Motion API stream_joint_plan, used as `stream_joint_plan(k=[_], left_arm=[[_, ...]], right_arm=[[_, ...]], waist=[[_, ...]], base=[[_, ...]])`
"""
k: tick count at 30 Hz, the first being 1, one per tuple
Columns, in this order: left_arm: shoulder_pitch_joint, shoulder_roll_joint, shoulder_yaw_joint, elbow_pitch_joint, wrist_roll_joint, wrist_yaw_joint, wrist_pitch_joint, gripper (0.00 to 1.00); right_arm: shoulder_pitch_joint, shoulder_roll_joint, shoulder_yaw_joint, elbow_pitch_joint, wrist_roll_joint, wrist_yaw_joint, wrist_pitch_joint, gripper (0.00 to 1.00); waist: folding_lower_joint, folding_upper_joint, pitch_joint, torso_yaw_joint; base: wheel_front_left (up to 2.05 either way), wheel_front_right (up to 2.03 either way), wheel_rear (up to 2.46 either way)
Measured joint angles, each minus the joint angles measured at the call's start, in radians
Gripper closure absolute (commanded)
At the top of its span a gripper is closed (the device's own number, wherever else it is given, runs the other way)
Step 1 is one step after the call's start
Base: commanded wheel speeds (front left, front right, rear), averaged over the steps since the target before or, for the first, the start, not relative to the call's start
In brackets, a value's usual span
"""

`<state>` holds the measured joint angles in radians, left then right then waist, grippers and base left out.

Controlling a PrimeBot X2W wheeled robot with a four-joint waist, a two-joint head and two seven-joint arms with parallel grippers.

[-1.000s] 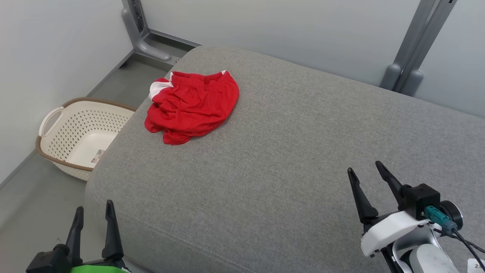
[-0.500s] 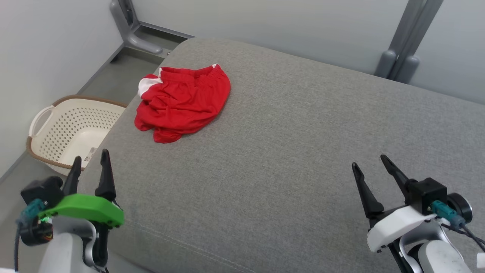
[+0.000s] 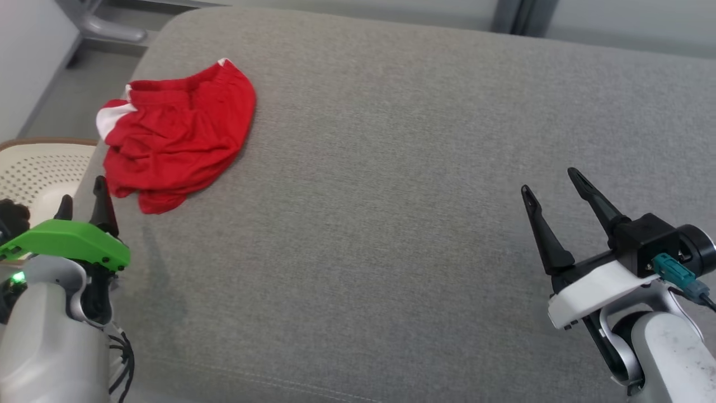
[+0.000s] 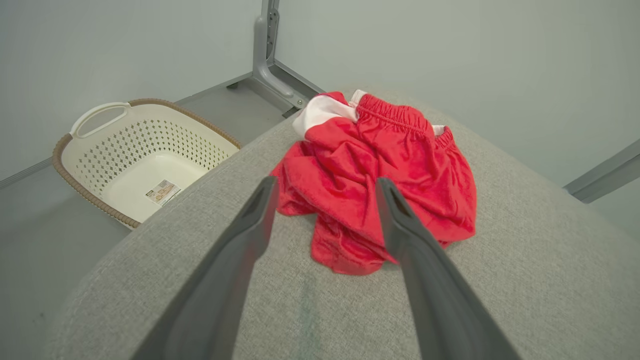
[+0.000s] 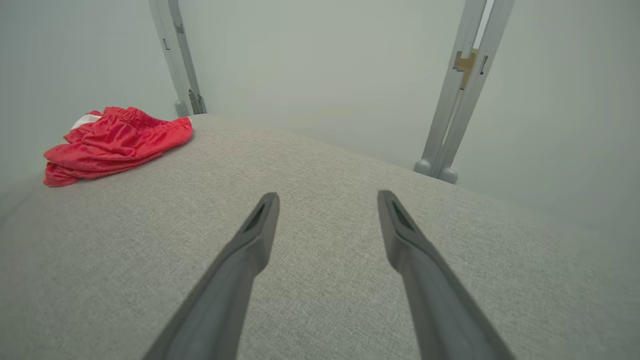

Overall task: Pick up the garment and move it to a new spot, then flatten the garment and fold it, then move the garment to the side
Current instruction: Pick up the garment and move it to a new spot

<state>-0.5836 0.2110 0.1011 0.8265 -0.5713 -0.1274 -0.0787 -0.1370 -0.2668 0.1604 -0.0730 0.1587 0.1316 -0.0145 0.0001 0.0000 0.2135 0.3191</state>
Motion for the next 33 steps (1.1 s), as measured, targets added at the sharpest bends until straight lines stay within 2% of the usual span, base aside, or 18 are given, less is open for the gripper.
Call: stream_joint_plan(k=[9, 16, 17, 18, 25, 33], left_arm=[[-0.107, 0.084, 0.021, 0.131, -0.029, 0.007, 0.052, 0.0], [-0.145, 0.111, -0.002, 0.224, -0.016, 0.041, 0.158, 0.0], [-0.151, 0.116, -0.003, 0.231, -0.017, 0.044, 0.169, 0.43], [-0.156, 0.123, -0.004, 0.237, -0.017, 0.044, 0.175, 1.0], [-0.162, 0.153, -0.036, 0.213, 0.002, 0.024, 0.142, 1.0], [-0.22, 0.225, -0.104, -0.018, 0.048, 0.005, 0.081, 1.0]], right_arm=[[-0.033, -0.035, 0.012, -0.081, -0.01, 0.0, 0.033, 0.0], [-0.018, -0.043, -0.009, -0.106, -0.012, 0.0, 0.037, 0.0], [-0.016, -0.042, -0.011, -0.105, -0.012, 0.0, 0.036, 0.0], [-0.015, -0.039, -0.012, -0.104, -0.011, 0.0, 0.035, 0.0], [-0.015, -0.004, 0.019, -0.049, 0.003, 0.0, -0.003, 0.0], [-0.018, 0.054, 0.04, 0.053, 0.026, 0.0, -0.069, 0.0]], waist=[[0.0, 0.0, 0.11, -0.14], [0.0001, 0.0, 0.183, -0.225], [0.0001, 0.0, 0.189, -0.233], [0.0, 0.0, 0.194, -0.242], [0.0, 0.0, 0.166, -0.262], [0.0, 0.0, 0.055, -0.245]], base=[[0.0, 0.0, 0.0], [0.0, 0.0, 0.0], [0.0, 0.0, 0.0], [0.0, 0.0, 0.0], [0.0, 0.0, 0.0], [0.0, 0.0, 0.0]])
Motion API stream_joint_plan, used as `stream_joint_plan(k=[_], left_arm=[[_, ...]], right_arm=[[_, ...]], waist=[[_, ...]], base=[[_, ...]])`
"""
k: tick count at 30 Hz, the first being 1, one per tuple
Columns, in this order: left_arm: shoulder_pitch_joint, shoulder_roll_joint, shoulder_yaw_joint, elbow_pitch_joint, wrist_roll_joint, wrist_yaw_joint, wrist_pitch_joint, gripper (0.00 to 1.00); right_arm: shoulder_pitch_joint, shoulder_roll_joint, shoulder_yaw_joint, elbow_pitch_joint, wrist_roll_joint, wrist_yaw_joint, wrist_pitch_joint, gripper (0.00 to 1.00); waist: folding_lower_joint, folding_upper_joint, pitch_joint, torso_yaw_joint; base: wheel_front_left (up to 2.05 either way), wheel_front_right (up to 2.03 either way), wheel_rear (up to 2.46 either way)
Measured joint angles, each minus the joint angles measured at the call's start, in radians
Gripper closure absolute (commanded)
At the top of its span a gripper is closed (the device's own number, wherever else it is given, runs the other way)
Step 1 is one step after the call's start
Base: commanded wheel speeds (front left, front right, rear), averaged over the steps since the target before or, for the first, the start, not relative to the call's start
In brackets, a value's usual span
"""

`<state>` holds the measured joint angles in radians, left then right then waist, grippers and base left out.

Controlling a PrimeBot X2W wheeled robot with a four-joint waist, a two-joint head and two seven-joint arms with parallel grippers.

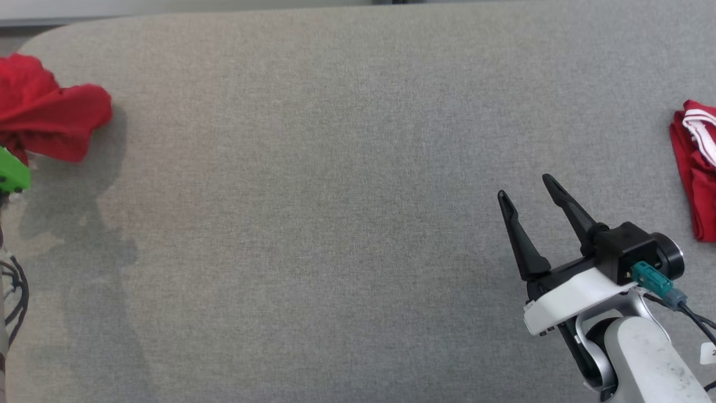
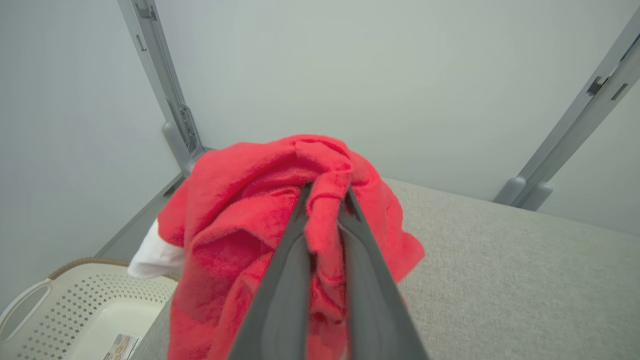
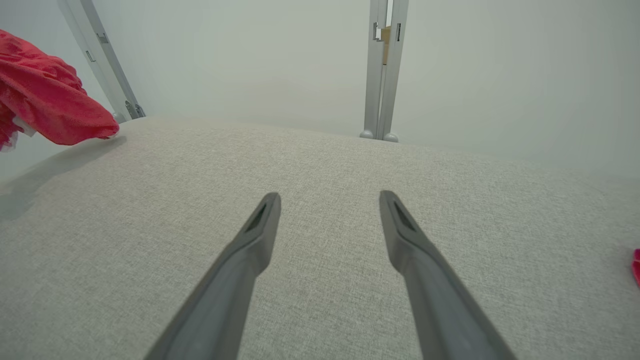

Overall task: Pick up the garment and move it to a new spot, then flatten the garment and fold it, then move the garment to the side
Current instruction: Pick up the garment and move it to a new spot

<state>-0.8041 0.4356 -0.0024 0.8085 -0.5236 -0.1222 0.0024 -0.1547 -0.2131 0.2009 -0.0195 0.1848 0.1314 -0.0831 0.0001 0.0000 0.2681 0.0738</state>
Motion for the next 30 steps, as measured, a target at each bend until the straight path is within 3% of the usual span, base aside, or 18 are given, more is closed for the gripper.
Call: stream_joint_plan(k=[8, 12, 15, 22, 30], left_arm=[[-0.017, -0.001, -0.094, -0.309, 0.008, -0.002, 0.094, 1.0], [0.013, -0.059, -0.166, -0.539, -0.004, -0.001, 0.167, 1.0], [0.029, -0.093, -0.199, -0.607, -0.007, 0.001, 0.183, 1.0], [0.073, -0.19, -0.311, -0.662, -0.019, 0.0, 0.193, 1.0], [0.111, -0.262, -0.408, -0.551, -0.028, -0.002, 0.166, 1.0]], right_arm=[[0.007, 0.045, 0.003, 0.064, 0.008, 0.0, -0.049, 0.0], [0.007, 0.061, 0.002, 0.078, 0.007, 0.0, -0.063, 0.0], [0.006, 0.065, -0.001, 0.079, 0.006, 0.0, -0.066, 0.0], [0.002, 0.069, -0.015, 0.083, 0.006, 0.0, -0.077, 0.0], [-0.001, 0.082, -0.024, 0.09, 0.007, 0.0, -0.098, 0.0]], waist=[[-0.0001, 0.0, -0.119, 0.005], [-0.0001, 0.0, -0.162, -0.057], [-0.0002, 0.0, -0.166, -0.098], [-0.0002, 0.0, -0.149, -0.219], [-0.0002, 0.0, -0.111, -0.347]], base=[[0.0, 0.0, 0.0], [0.0, 0.0, 0.0], [0.0, 0.0, 0.0], [0.0, 0.0, 0.0], [0.0, 0.0, 0.0]])
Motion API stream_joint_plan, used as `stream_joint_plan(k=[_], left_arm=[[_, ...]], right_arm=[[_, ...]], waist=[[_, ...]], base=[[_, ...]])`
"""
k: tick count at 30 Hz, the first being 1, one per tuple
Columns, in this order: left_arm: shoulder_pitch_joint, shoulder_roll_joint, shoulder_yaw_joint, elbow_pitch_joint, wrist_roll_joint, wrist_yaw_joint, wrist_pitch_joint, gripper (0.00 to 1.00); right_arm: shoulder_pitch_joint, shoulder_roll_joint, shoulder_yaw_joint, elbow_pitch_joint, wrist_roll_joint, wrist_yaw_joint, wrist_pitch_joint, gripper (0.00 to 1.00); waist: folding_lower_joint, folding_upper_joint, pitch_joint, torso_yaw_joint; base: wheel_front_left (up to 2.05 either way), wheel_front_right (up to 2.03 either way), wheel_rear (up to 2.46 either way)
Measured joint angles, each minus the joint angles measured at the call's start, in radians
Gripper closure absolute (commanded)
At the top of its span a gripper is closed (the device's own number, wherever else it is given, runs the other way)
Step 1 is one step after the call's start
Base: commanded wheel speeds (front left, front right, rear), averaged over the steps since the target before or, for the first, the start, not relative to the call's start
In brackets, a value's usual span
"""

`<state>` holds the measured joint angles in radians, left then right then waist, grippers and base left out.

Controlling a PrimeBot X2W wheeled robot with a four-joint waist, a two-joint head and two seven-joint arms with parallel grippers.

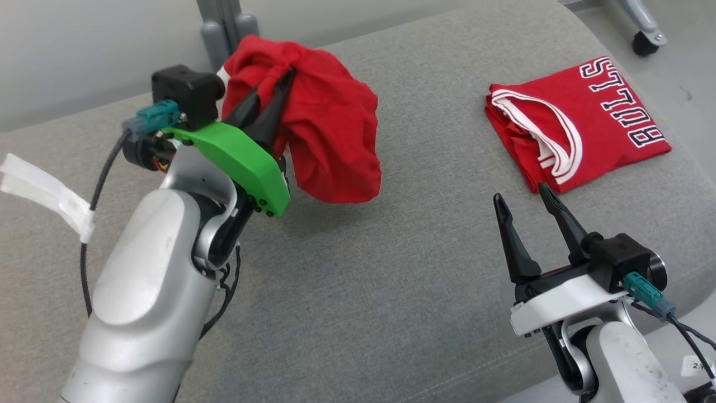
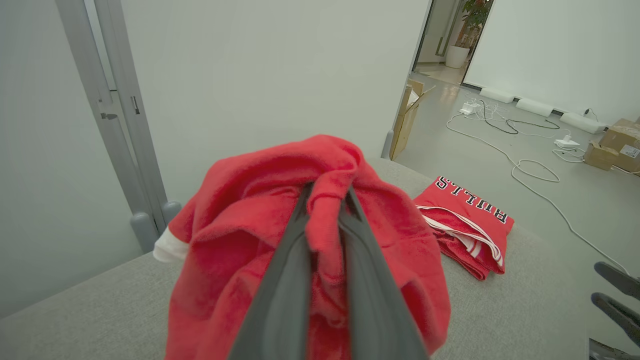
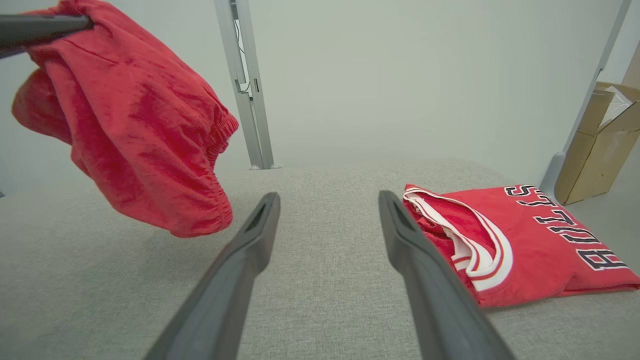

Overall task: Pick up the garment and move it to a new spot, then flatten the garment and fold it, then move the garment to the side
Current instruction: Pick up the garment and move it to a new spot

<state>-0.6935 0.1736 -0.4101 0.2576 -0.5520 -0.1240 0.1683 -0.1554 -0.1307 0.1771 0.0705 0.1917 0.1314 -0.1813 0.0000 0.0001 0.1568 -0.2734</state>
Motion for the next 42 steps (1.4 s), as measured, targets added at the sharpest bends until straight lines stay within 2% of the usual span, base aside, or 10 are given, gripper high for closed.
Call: stream_joint_plan(k=[5, 6, 7, 11, 16, 19, 22, 29, 37, 42], left_arm=[[0.045, -0.012, -0.051, 0.145, 0.008, 0.0, -0.029, 1.0], [0.054, -0.018, -0.06, 0.181, 0.01, 0.0, -0.037, 0.64], [0.062, -0.022, -0.076, 0.214, 0.017, 0.0, -0.044, 0.0], [0.09, -0.045, -0.095, 0.301, 0.024, -0.002, -0.102, 0.0], [0.128, -0.064, -0.072, 0.303, -0.014, -0.003, -0.257, 0.0], [0.168, -0.057, -0.07, 0.264, -0.024, -0.004, -0.344, 0.0], [0.216, -0.022, -0.067, 0.219, -0.027, -0.005, -0.388, 0.0], [0.37, 0.037, 0.015, 0.087, -0.037, 0.017, -0.426, 0.0], [0.561, 0.05, 0.162, -0.077, 0.002, 0.072, -0.431, 0.0], [0.661, 0.035, 0.239, -0.143, 0.03, 0.081, -0.431, 0.0]], right_arm=[[-0.003, 0.013, -0.002, 0.008, 0.0, 0.0, -0.014, 0.0], [-0.003, 0.014, -0.006, 0.011, 0.0, 0.0, -0.016, 0.0], [-0.003, 0.016, -0.008, 0.013, 0.0, 0.0, -0.018, 0.0], [-0.007, 0.014, -0.007, 0.019, -0.001, 0.0, -0.019, 0.0], [-0.009, 0.001, -0.023, 0.018, -0.004, 0.0, -0.018, 0.0], [0.003, -0.005, -0.034, 0.013, -0.004, 0.0, -0.012, 0.0], [0.018, -0.01, -0.046, 0.007, -0.007, 0.0, -0.005, 0.0], [0.048, -0.018, -0.072, -0.014, -0.012, 0.0, 0.018, 0.0], [0.089, -0.019, -0.121, -0.024, -0.011, 0.0, 0.03, 0.0], [0.112, -0.02, -0.157, -0.017, -0.011, 0.0, 0.031, 0.0]], waist=[[0.0, 0.0, 0.035, -0.045], [0.0, 0.0, 0.043, -0.05], [0.0, 0.0, 0.05, -0.053], [0.0, 0.0, 0.059, -0.045], [0.0, 0.0, 0.051, -0.007], [0.0, 0.0, 0.038, 0.027], [0.0, 0.0, 0.021, 0.068], [0.0, 0.0, -0.025, 0.162], [0.0, 0.0, -0.078, 0.252], [0.0, 0.0, -0.112, 0.286]], base=[[0.0, 0.0, 0.0], [0.0, 0.0, 0.0], [0.0, 0.0, 0.0], [0.0, 0.0, 0.0], [0.0, 0.0, 0.0], [0.0, 0.0, 0.0], [0.0, 0.0, 0.0], [0.0, 0.0, 0.0], [0.0, 0.0, 0.0], [0.0, 0.0, 0.0]])
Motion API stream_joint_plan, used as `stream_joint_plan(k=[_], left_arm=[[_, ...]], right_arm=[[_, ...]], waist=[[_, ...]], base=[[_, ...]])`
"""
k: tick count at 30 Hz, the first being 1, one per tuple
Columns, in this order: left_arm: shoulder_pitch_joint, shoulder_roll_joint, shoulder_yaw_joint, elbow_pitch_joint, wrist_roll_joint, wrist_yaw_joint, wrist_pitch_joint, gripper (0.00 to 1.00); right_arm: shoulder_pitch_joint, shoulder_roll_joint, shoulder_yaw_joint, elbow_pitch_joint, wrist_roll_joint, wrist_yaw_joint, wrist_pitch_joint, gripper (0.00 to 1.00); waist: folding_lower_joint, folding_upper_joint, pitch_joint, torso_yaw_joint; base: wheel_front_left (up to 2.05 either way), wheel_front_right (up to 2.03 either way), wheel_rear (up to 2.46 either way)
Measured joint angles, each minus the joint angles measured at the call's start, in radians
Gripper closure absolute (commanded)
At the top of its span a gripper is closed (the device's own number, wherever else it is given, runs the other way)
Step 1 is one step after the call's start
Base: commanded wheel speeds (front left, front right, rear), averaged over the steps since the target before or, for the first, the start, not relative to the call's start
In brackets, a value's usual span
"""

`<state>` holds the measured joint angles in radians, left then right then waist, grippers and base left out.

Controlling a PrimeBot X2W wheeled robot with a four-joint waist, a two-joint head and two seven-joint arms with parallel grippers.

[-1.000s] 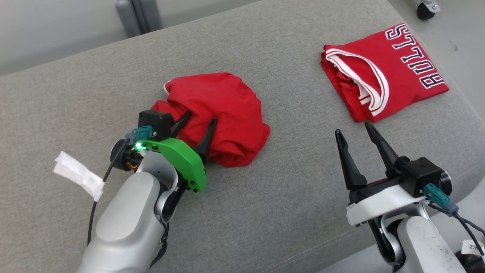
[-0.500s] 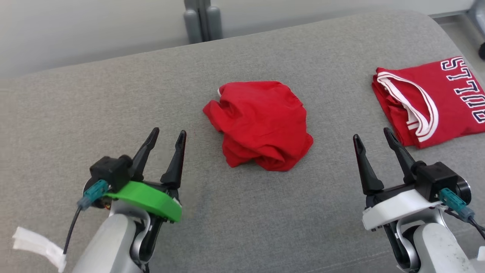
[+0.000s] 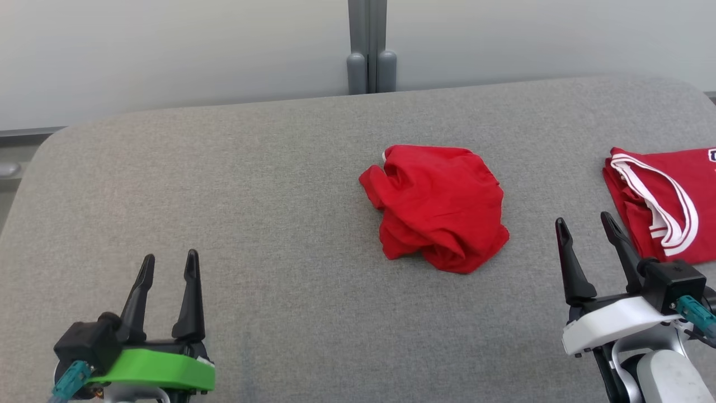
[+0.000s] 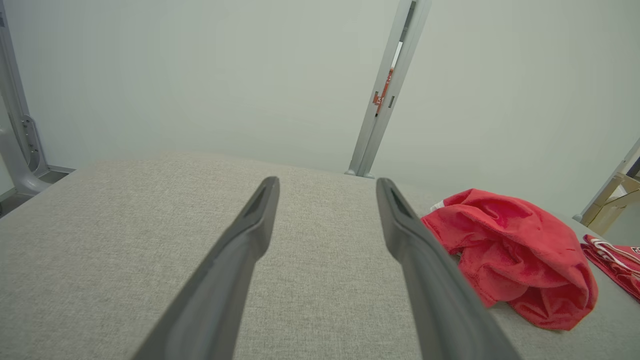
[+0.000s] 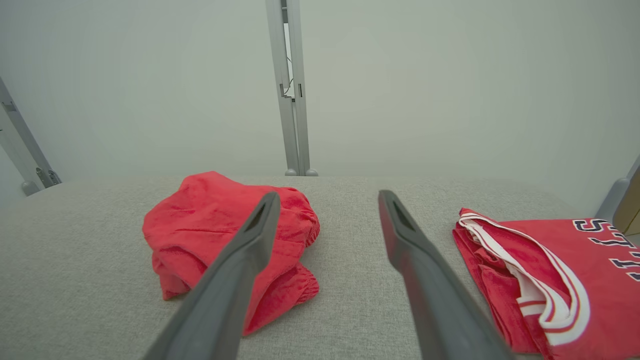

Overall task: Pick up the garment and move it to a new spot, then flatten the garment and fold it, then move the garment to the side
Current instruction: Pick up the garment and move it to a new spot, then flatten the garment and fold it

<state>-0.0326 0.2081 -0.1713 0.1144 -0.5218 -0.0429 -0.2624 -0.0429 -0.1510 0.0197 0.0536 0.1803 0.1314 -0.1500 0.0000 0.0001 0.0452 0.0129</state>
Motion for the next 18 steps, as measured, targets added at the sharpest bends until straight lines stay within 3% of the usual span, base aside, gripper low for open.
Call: stream_joint_plan(k=[18], left_arm=[[0.115, -0.063, 0.1, -0.02, 0.079, -0.046, 0.0, 0.0]], right_arm=[[0.06, 0.011, -0.019, 0.038, 0.009, 0.0, 0.014, 0.0]], waist=[[0.0, 0.0, -0.052, 0.03]], base=[[0.0, 0.0, 0.0]])
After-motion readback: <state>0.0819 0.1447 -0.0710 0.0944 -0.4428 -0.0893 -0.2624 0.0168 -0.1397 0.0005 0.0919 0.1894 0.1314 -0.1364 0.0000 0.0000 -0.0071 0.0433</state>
